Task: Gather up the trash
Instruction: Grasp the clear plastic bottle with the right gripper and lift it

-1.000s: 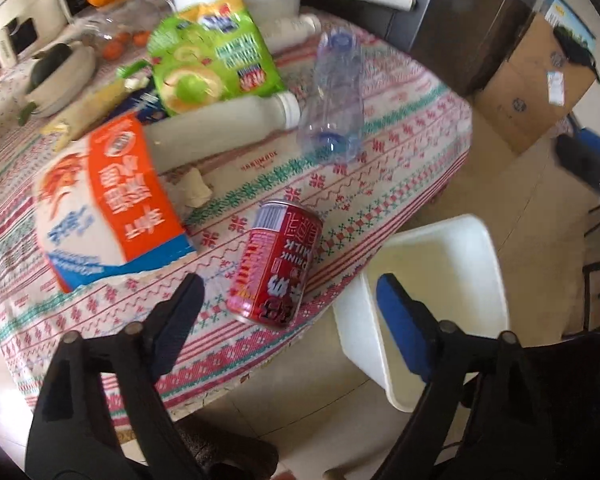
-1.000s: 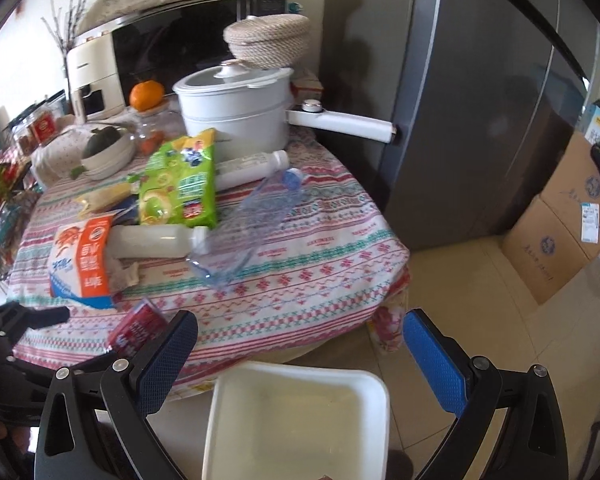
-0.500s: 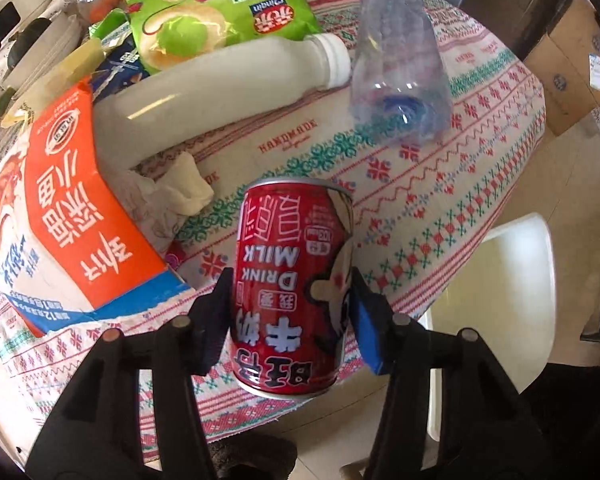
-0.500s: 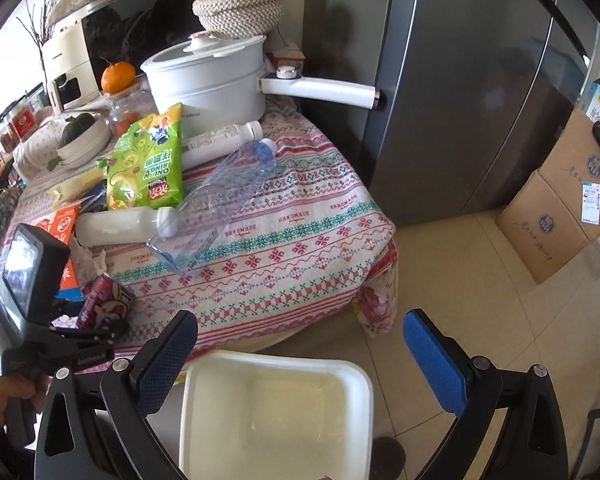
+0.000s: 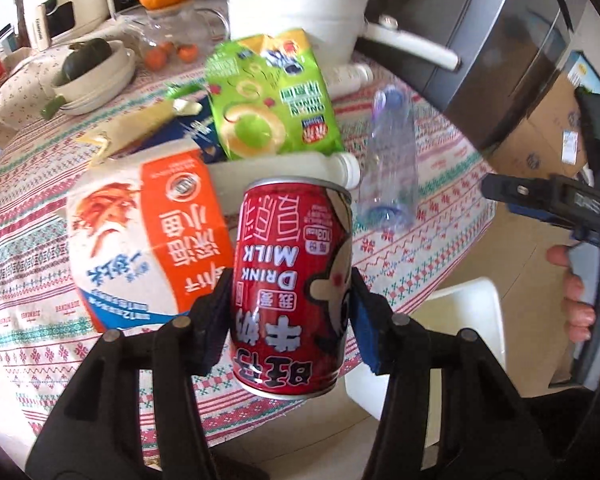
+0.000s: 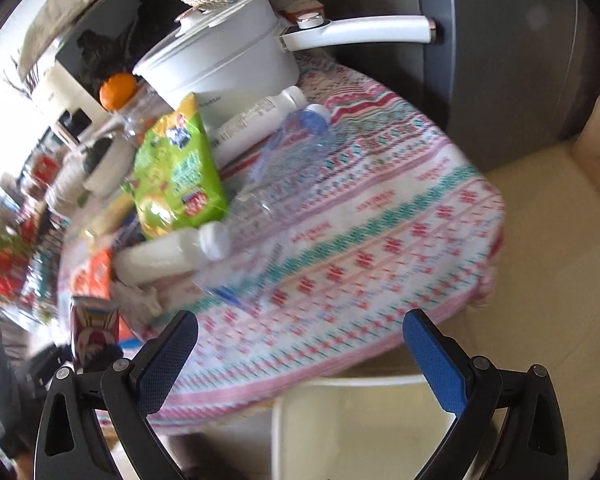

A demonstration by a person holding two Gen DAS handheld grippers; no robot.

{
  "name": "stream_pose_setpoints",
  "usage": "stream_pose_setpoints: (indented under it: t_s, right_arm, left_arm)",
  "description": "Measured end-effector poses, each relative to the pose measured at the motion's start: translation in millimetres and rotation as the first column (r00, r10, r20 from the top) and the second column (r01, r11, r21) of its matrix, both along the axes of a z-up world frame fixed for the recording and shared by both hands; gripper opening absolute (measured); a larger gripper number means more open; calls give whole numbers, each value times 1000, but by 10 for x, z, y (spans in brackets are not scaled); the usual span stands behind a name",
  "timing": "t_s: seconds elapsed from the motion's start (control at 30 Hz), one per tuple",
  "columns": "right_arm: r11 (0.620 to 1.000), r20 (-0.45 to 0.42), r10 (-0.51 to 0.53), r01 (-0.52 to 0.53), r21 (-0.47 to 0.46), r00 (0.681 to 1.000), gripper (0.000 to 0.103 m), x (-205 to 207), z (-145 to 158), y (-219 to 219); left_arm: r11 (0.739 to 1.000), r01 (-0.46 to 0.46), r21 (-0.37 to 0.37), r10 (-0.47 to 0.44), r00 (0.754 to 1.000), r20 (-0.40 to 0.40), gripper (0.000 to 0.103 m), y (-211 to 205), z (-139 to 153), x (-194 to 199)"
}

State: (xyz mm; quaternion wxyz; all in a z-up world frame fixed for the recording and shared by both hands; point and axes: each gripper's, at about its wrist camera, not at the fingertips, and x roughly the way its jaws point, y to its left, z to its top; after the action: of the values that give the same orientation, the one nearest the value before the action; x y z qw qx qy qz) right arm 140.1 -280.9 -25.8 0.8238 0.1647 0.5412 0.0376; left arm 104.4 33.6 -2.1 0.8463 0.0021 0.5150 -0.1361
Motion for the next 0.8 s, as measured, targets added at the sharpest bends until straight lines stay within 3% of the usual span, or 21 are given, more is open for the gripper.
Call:
stream_pose_setpoints:
  t_s: [0.2,0.37,0.47,0.57,0.67,0.77,0.8]
  right_arm:
    - [992,16,-46,43,120,999,88,431,-152,21]
    - [965,3,-92,88,248,996,87,763,-354,-31]
    - [956,-15,-113,112,270,994,87,944,-476,0]
    - [966,-52,-113,122,226,992,86,1090,-629,82]
    - [971,-97,-132,148,188,987,78,1175,-788,116]
    - [938,-112,-152,179,296,982,64,1181,-910,82]
    - [929,-116,-157,186,321,981,64,1176,-927,75]
  left_arm:
    - [999,-27,-37,27,1000,-8,55,31,-89,-56]
    - [998,-63,-19,63,998,5,55,16,-182,-12]
    - [998,-61,-25,61,998,13,55,71,-163,-15]
    - [997,-65,-30,65,998,17,55,109,-155,-9]
    - [997,-74,-37,75,997,7,55,150,-174,-3]
    - [996,-81,-36,81,997,-4,55,168,-198,-7]
    - [996,-83,-36,83,997,-6,55,170,-204,-6]
